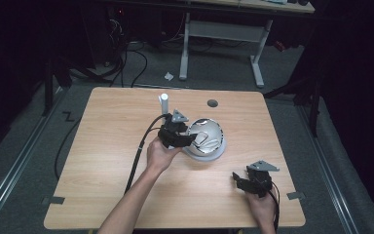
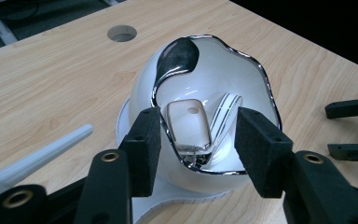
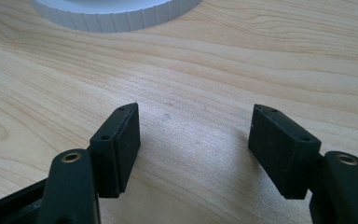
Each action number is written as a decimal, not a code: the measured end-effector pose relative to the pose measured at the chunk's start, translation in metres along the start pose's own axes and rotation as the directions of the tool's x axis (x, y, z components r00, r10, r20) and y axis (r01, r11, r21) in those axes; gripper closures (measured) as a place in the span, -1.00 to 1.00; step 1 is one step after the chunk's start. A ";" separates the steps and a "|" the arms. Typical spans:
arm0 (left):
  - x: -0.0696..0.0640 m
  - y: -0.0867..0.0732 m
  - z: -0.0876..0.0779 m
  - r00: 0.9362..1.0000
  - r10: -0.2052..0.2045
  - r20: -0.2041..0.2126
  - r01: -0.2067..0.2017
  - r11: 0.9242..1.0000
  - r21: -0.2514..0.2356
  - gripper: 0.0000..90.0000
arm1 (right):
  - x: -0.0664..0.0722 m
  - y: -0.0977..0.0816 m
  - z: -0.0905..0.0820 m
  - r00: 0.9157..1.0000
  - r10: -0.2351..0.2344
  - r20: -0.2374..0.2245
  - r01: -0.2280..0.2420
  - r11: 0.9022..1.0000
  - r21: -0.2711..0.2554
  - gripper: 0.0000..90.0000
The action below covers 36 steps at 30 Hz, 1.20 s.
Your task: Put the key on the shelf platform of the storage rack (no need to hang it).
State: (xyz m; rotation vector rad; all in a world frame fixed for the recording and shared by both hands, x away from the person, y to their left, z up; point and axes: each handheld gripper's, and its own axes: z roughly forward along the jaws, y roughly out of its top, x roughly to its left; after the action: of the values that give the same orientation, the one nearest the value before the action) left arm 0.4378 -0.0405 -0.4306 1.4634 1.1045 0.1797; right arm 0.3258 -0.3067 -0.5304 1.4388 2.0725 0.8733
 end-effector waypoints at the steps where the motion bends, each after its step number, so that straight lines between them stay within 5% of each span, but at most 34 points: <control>1: 0.001 0.001 -0.001 1.000 -0.003 -0.003 0.003 1.000 0.001 0.10 | 0.000 0.000 0.000 1.000 0.000 0.000 0.000 1.000 0.000 -0.24; 36: 0.013 0.012 -0.044 1.000 -0.010 -0.010 0.010 0.998 -0.066 0.03 | 0.000 0.000 0.000 1.000 0.001 -0.001 -0.001 1.000 0.000 -0.24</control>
State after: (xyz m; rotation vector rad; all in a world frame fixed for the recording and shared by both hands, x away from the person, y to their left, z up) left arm 0.4210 0.0013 -0.4155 1.3996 1.1043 0.2151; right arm 0.3257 -0.3066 -0.5304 1.4407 2.0724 0.8741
